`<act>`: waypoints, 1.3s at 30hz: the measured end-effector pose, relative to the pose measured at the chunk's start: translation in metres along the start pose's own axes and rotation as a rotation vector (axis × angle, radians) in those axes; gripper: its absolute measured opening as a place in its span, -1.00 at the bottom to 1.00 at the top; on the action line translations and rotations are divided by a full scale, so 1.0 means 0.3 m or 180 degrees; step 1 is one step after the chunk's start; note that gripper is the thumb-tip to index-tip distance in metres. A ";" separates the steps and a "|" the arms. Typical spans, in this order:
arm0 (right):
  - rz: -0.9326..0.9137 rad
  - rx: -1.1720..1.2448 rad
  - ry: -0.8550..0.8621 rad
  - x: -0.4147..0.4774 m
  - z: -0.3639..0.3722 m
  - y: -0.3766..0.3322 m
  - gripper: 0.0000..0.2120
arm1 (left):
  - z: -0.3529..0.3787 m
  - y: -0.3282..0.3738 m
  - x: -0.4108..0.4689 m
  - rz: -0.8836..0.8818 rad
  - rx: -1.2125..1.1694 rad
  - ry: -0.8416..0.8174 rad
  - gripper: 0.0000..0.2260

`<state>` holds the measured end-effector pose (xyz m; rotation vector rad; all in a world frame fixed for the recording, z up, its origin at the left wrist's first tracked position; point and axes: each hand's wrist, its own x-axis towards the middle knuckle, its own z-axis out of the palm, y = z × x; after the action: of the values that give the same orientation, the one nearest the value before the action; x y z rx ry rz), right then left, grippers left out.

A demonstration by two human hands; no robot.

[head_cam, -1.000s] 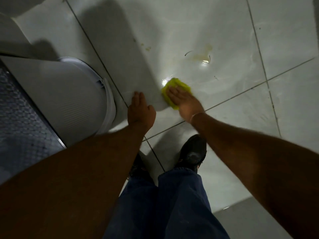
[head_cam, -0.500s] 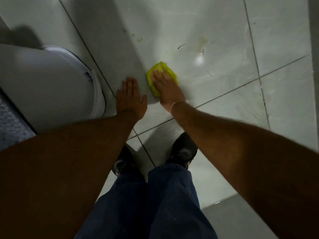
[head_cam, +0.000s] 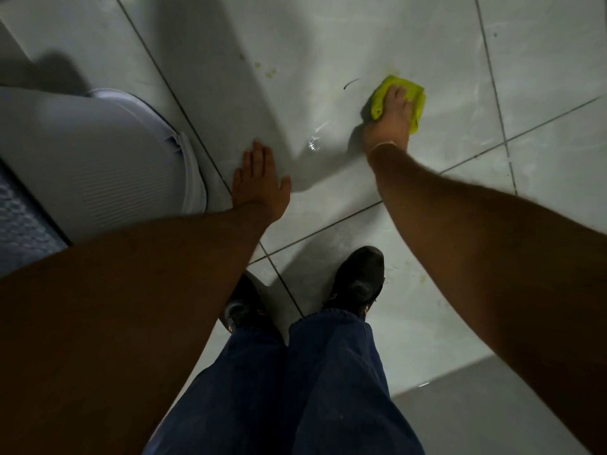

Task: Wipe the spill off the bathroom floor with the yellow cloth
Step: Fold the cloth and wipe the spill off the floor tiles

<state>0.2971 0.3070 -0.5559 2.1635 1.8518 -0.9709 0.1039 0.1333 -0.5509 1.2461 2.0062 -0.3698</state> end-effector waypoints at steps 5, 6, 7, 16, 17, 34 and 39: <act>-0.2087 -0.0982 -0.0726 -0.183 0.158 -0.043 -0.30 | -0.011 0.003 0.003 -0.0038 0.0026 -0.0085 -0.28; -0.2369 -0.1179 -0.0912 -0.225 0.175 -0.022 -0.30 | -0.012 0.002 0.002 -0.0031 0.0052 -0.0077 -0.28; -0.2467 -0.1221 -0.1010 -0.265 0.183 0.010 -0.29 | -0.015 0.002 0.001 -0.0015 0.0065 -0.0077 -0.28; -0.1086 -0.0731 -0.0174 -0.212 0.018 0.239 -0.22 | -0.043 -0.002 -0.017 0.0028 0.0155 0.0058 -0.29; -0.0915 -0.0709 -0.0104 -0.181 -0.002 0.238 -0.21 | -0.045 -0.002 -0.016 -0.0017 0.0127 0.0092 -0.28; -0.2541 -0.1231 -0.0604 -0.312 0.121 0.205 -0.36 | -0.050 0.011 0.013 -0.0051 0.0137 0.0211 -0.27; -0.0593 -0.0474 0.0140 -0.192 0.023 0.249 -0.24 | -0.053 0.005 0.022 0.0015 0.0159 0.0193 -0.28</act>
<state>0.3615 0.2377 -0.5525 1.9709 2.1038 -0.7929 0.0967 0.1475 -0.5445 1.3068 2.0560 -0.3862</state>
